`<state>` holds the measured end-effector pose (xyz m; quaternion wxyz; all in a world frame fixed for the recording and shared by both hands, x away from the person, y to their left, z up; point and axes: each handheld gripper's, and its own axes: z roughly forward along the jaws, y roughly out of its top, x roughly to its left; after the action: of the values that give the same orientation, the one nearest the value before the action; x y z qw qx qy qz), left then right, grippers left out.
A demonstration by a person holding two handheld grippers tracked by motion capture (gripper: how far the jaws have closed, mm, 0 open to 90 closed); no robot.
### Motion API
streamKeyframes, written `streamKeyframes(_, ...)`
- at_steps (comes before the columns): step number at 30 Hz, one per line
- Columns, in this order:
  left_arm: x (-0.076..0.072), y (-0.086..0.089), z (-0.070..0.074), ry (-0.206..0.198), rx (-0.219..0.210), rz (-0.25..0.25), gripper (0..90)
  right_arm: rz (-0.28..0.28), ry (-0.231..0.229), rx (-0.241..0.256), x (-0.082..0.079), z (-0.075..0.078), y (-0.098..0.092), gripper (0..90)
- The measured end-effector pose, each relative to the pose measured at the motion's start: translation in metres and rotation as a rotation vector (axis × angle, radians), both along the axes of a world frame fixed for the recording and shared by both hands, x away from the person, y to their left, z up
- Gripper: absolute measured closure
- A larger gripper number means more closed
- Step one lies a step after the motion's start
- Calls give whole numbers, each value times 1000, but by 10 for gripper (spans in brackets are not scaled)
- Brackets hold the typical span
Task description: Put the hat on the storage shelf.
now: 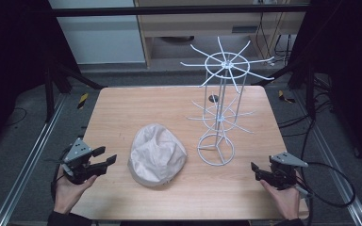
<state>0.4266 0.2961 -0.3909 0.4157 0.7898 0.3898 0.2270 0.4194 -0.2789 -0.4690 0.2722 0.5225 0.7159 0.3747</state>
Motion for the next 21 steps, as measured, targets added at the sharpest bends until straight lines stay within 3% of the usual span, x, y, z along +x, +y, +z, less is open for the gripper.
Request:
streamKeyframes(6,6,-19,6,10,76,-67,430,15,7,-11,-3,0,2,255)
streamKeyframes(13,16,-32,12,29,118,-114,450,27,17,-15,-3,-1,5,261)
streamKeyframes(18,27,-41,10,62,139,-132,460,31,26,-25,-2,-3,6,259)
streamKeyframes(21,39,-49,3,104,174,-152,468,27,31,-20,-2,-4,5,256)
